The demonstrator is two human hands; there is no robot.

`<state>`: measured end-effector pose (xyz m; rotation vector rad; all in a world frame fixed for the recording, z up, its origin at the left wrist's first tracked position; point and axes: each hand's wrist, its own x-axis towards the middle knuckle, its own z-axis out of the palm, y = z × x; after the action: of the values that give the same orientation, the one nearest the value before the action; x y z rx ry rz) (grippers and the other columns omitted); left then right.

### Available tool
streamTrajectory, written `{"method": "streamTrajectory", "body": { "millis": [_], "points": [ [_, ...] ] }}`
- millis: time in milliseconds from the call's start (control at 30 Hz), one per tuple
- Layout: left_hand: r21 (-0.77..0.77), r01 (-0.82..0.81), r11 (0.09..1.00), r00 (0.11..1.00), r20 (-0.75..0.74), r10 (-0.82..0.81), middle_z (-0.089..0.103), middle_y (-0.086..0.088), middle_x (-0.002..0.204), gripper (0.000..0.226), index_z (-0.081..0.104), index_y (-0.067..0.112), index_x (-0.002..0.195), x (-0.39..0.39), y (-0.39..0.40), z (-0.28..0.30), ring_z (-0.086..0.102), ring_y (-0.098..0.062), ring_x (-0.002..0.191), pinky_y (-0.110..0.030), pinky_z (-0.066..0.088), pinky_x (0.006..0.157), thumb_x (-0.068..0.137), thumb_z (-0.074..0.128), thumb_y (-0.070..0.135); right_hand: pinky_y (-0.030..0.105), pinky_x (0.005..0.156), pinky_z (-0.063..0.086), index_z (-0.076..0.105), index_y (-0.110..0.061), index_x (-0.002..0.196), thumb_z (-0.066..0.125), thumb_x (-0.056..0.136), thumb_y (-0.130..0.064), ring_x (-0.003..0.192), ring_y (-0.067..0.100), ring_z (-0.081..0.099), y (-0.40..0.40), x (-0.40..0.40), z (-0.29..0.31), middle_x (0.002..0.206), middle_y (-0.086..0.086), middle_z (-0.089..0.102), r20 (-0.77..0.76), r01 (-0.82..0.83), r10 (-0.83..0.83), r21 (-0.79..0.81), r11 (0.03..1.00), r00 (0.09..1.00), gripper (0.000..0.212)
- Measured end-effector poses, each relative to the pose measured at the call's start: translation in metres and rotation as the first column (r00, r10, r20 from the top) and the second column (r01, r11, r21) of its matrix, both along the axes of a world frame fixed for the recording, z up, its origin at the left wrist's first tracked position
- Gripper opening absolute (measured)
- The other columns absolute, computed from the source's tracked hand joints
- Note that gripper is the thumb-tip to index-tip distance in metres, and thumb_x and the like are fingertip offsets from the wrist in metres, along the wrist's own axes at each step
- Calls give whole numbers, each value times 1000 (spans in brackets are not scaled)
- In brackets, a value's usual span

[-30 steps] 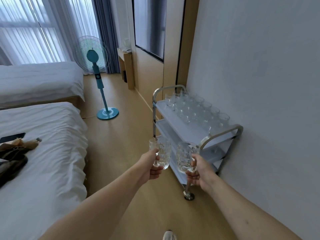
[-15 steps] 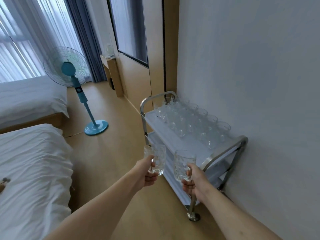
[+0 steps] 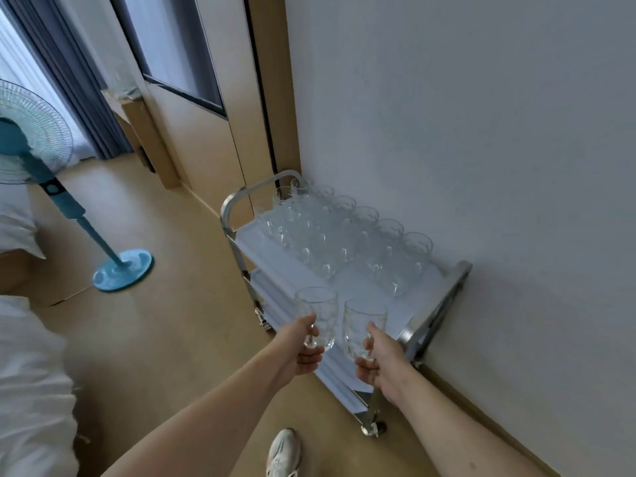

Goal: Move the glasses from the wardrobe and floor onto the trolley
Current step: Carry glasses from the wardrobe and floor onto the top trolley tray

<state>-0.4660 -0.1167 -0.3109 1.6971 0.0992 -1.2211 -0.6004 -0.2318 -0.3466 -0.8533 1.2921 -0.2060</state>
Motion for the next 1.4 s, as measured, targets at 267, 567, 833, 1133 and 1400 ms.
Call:
{"method": "streamTrajectory", "body": {
  "millis": [267,567,833,1133,1400],
  "points": [
    [43,189,981,979,-82,-185,57,-15,77,34,53,10,93,66,-51,-25,46,-20,58,-29,39,59,103,54,43,32,61,53,54,-12,89,49,100,-56,74,25,54,-13,50,-20,86,13,58,-62,174,-171,48,984,983,46],
    [-30,308,951,936,-168,-308,31,-1,64,35,52,4,87,111,-104,-69,29,-14,53,-25,30,50,107,49,32,32,63,47,52,-11,85,46,105,-46,72,23,50,-24,81,-26,84,13,54,-57,292,-288,76,953,956,41],
    [-26,479,877,872,-102,-479,54,-6,97,39,66,7,95,118,-132,-102,54,-18,90,-34,48,101,107,46,39,38,78,56,59,-8,101,39,108,-43,90,27,60,-48,87,-44,102,14,61,-86,271,-269,18,962,959,40],
    [-31,565,824,824,-20,-566,57,-5,130,33,71,19,104,121,-160,-103,55,-21,114,-43,39,115,106,47,42,35,71,55,65,-14,101,46,106,-45,98,27,67,-61,91,-73,110,5,67,-162,339,-337,-13,941,928,37],
    [0,547,837,837,-23,-547,63,2,98,15,72,21,92,116,-181,-121,54,-15,100,-39,47,103,99,64,31,29,65,56,69,-20,105,60,97,-50,92,22,71,-59,90,-79,104,1,72,-159,401,-403,-47,915,901,32]
  ]
}}
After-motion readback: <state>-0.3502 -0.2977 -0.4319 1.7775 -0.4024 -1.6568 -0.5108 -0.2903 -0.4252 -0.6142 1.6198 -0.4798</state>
